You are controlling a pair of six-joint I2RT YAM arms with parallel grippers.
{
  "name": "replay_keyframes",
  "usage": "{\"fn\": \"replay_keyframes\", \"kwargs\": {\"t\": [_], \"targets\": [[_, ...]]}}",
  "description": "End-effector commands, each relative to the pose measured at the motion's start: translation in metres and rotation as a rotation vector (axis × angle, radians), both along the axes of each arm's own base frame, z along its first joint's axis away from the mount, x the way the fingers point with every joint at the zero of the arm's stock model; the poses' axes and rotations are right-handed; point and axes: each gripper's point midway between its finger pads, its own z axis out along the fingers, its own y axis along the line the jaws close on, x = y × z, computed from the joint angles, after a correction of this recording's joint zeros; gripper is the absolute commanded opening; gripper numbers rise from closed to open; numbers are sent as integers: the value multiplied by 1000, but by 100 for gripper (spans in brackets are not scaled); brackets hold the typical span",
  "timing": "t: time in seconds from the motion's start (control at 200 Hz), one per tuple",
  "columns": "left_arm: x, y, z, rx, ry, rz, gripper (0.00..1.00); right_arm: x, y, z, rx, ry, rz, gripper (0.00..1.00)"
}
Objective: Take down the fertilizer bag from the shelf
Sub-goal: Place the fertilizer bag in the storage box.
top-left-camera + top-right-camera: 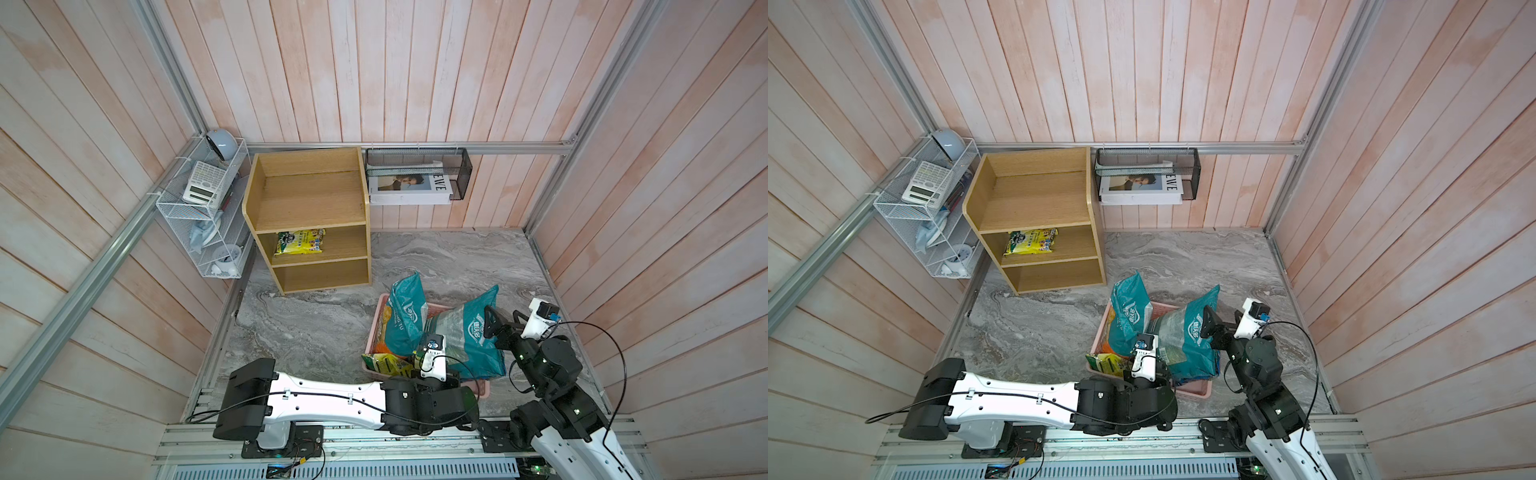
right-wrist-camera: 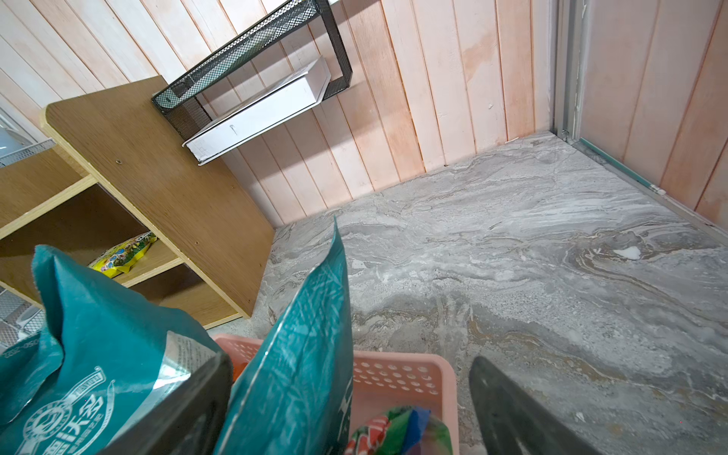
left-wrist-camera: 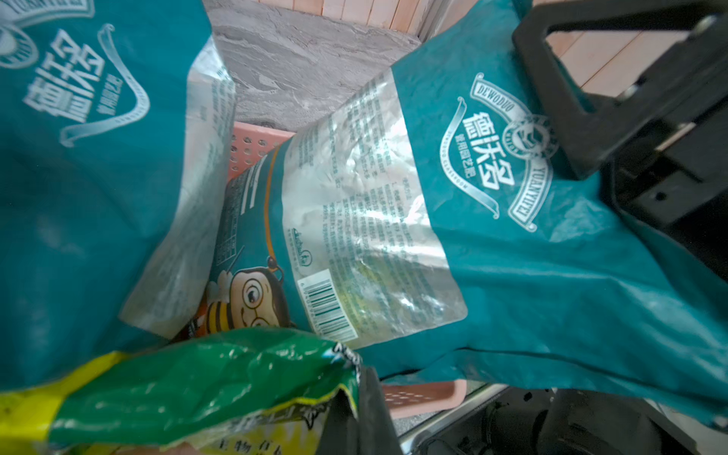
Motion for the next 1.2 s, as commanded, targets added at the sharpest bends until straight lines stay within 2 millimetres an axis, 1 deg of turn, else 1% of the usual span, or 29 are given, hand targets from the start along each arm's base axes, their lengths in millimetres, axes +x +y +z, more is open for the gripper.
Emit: {"fn": "replay_keyframes", "kwargs": {"t": [0.0, 0.06, 0.13, 0.3, 0.335, 0.455, 0.645, 0.735, 0.77, 0.88, 0.93, 1.015, 1.1, 1.195], "targets": [[-1, -15, 4, -52, 38, -23, 0, -4, -5, -7, -6, 28, -17, 98], [0, -11, -1, -42, 49, 3, 0, -5, -5, -7, -4, 26, -18, 98], [3, 0, -7, -27, 58, 53, 0, -5, -5, -7, -3, 25, -17, 98], [12, 29, -10, -58, 48, 167, 0, -4, -4, -7, -4, 30, -13, 98], [14, 38, -11, -58, 49, 204, 0, -4, -4, -8, -5, 31, -14, 98], [20, 59, -8, -82, 31, 286, 0, -4, -4, -7, -6, 30, -14, 98], [28, 72, -10, -69, -8, 389, 0, -4, -4, -7, -5, 27, -14, 98], [31, 64, -9, -66, -27, 400, 0, -3, -4, -7, -5, 28, -14, 98], [31, 56, -13, -68, -23, 386, 0, -3, -4, -7, -6, 28, -13, 98], [33, 35, -36, -43, 24, 359, 0, -3, -3, -7, -6, 27, -11, 98], [34, 30, -46, -24, 42, 357, 0, -3, -3, -7, -6, 27, -11, 98], [35, 30, -58, -9, 47, 367, 0, -3, -3, -8, -6, 27, -9, 98], [35, 31, -60, -19, 43, 370, 0, -2, -3, -8, -6, 28, -9, 98], [36, 29, -51, -39, 31, 353, 0, -2, -2, -8, -8, 27, -7, 98]]}}
